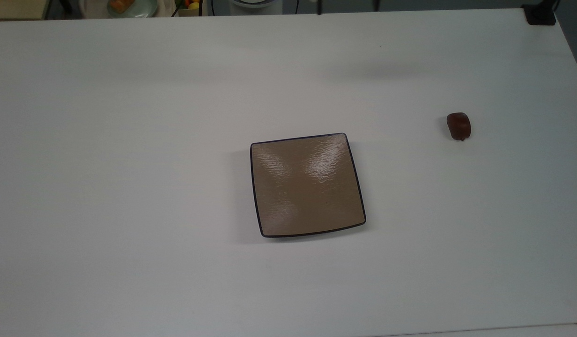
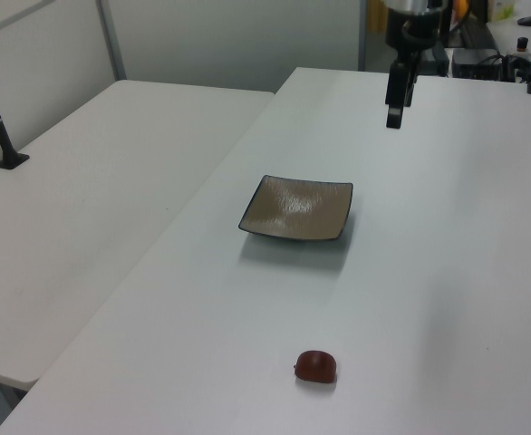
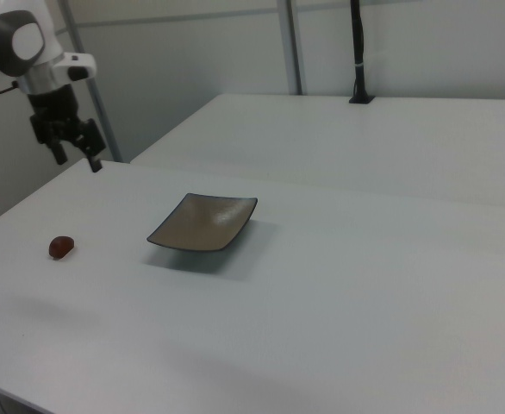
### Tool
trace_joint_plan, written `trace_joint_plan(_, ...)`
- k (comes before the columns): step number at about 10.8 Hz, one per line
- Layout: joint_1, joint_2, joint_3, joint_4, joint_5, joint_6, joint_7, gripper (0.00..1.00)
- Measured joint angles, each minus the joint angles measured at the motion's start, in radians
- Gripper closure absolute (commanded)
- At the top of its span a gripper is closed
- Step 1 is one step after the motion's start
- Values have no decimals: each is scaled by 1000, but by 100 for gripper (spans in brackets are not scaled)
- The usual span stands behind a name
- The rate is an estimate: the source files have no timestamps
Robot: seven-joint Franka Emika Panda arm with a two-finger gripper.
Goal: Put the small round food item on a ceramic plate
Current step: 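Move the open gripper over the dark-red food item and lower it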
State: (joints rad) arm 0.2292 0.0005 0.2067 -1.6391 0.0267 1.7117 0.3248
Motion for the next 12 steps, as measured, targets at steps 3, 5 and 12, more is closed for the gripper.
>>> trace_joint_plan(3,4,28,115,5,-10,8,106,0)
trace_joint_plan(5,28,60,131,24,-11,16,164,0)
trace_joint_plan(12,165,270,134,98,-77,113,267,0)
